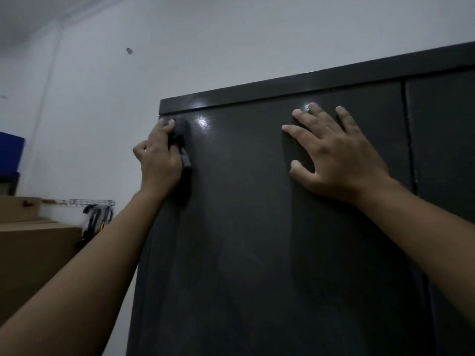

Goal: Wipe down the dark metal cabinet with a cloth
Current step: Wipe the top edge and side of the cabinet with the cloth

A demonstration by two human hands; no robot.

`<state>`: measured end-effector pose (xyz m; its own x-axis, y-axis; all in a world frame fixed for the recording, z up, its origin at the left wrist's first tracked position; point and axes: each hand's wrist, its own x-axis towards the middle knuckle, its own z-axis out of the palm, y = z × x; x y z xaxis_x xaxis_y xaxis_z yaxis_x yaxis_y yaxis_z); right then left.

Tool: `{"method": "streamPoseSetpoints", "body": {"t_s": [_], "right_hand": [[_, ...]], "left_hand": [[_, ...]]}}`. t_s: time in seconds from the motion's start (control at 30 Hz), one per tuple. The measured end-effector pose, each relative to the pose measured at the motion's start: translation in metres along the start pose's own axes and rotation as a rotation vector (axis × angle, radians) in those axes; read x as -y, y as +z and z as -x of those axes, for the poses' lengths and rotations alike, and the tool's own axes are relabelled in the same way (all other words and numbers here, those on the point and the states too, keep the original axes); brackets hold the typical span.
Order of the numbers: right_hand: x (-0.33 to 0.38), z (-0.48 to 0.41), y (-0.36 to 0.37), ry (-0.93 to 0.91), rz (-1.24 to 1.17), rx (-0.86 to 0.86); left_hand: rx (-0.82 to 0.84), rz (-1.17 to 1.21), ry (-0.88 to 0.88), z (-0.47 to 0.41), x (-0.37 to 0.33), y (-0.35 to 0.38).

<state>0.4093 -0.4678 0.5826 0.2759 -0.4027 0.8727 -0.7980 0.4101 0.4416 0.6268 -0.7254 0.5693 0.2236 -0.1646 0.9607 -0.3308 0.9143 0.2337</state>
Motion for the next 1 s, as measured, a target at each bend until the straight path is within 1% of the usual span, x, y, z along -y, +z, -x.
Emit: {"method": "streamPoseSetpoints", "body": {"t_s": [0.07, 0.1, 0.2, 0.33, 0.47, 0.6, 0.67, 0.73, 0.83, 0.87, 0.97, 1.0], "right_hand": [[0.000, 0.001, 0.000, -0.019, -0.006, -0.004], [-0.001, 0.001, 0.000, -0.022, -0.010, -0.008], [0.000, 0.000, 0.000, -0.024, -0.015, -0.011], [0.001, 0.001, -0.002, -0.049, 0.004, 0.014], [0.003, 0.002, -0.001, -0.125, 0.035, 0.050], [0.004, 0.001, -0.002, -0.132, 0.030, 0.058], [0.003, 0.001, -0.002, -0.128, 0.029, 0.051], [0.003, 0.001, -0.001, -0.127, 0.028, 0.047], [0.003, 0.001, 0.000, -0.127, 0.032, 0.035], [0.003, 0.001, 0.000, -0.129, 0.034, 0.030], [0.003, 0.002, 0.001, -0.129, 0.032, 0.013], [0.003, 0.002, 0.001, -0.128, 0.032, 0.009]], "left_hand": [[-0.051, -0.007, -0.116, -0.013, 0.002, 0.006], [-0.066, -0.022, -0.128, -0.017, 0.002, 0.007], [-0.093, -0.046, -0.096, -0.016, 0.000, 0.004], [-0.107, -0.074, -0.022, 0.029, 0.000, -0.001], [-0.048, -0.109, 0.000, 0.065, 0.011, -0.006], [-0.057, -0.013, -0.081, 0.028, 0.010, -0.018], [-0.075, -0.010, -0.096, -0.003, 0.012, -0.019], [-0.095, -0.004, -0.152, -0.028, 0.008, -0.014], [-0.119, -0.024, -0.237, -0.042, -0.005, -0.001], [-0.120, -0.031, -0.217, -0.039, -0.008, 0.003], [-0.119, -0.033, -0.013, -0.015, 0.000, 0.005], [-0.109, -0.044, 0.026, -0.006, 0.007, 0.004]]}}
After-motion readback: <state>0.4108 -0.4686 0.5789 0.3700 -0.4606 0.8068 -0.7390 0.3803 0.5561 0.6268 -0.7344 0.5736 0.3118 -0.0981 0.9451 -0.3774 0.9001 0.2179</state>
